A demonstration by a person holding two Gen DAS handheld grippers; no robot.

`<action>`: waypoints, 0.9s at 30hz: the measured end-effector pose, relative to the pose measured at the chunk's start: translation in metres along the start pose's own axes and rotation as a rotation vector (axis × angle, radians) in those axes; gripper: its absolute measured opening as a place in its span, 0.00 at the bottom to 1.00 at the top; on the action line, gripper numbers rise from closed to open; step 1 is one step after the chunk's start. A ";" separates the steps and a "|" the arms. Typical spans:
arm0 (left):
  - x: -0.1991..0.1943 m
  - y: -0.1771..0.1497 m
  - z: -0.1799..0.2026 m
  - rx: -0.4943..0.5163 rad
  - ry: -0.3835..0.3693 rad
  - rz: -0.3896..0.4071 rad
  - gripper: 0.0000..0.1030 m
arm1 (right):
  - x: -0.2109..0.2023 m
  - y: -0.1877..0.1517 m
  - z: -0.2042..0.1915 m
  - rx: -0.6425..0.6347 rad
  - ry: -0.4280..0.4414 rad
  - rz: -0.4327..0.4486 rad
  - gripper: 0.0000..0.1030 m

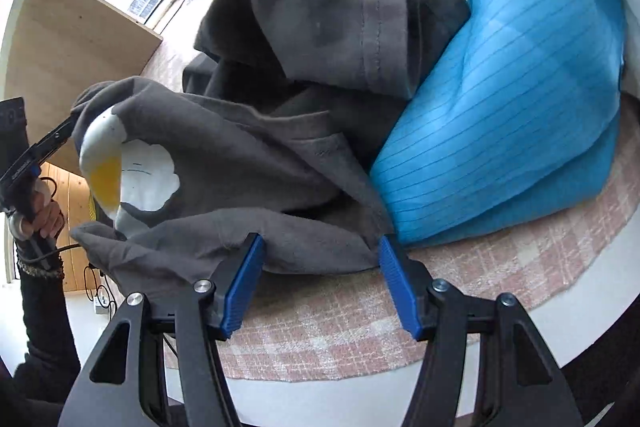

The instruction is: Fold clothes

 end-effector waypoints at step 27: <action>-0.341 0.082 0.121 0.216 0.315 0.619 0.04 | -0.417 0.154 -0.274 -0.753 0.259 1.022 0.04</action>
Point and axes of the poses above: each gripper's, at about its wrist camera, not at the fingertips, and x roughly the way its jaws point, z to its right, y to its top, the point moved 4 cm from there along x, roughly the way its jaws point, and after that the axes turned 15 degrees about z, right-handed, at the moved point
